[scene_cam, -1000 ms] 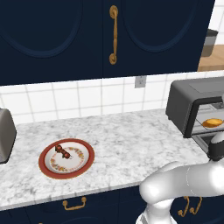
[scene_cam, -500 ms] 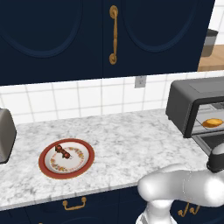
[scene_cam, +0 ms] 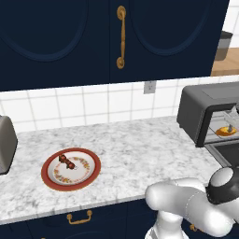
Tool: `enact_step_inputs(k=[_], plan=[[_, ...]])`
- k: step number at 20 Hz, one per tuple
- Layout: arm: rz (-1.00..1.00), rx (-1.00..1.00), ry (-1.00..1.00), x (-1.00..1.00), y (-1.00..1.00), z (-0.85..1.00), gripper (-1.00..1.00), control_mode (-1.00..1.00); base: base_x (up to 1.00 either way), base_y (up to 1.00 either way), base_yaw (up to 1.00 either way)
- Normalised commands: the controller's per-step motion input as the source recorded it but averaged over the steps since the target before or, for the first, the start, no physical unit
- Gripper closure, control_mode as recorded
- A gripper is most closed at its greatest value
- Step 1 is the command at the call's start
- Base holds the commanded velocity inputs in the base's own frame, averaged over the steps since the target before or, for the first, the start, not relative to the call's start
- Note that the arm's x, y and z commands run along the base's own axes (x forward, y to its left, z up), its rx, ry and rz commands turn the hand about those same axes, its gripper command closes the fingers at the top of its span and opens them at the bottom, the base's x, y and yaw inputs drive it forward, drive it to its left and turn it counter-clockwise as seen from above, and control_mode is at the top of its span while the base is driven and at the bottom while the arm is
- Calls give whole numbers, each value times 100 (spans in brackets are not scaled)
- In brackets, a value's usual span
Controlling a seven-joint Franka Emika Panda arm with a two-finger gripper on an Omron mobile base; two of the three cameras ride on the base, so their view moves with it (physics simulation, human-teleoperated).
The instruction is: Pick up the kebab skewer and baguette bread, and place them inside the toaster oven. Close the toaster oven door and start by setting the timer.
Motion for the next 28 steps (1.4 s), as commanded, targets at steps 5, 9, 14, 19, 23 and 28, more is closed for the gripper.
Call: enact_step_inputs(k=[5, 9, 14, 19, 23, 28], plan=[[50, -24, -4, -61, 100, -44, -100, -100, 0, 0, 0], [48, -14, 5, -11, 100, -40, -100, -100, 0, 0, 0], [50, -11, 10, -1, 100, -32, -100, -100, 0, 0, 0], [41, -13, 11, 0, 100, -16, -100, -100, 0, 0, 0], [44, -8, 5, 0, 99, -1, -100, -100, 0, 0, 0], [17, 2, 0, 35, 90, 12, -100, -100, 0, 0, 0]])
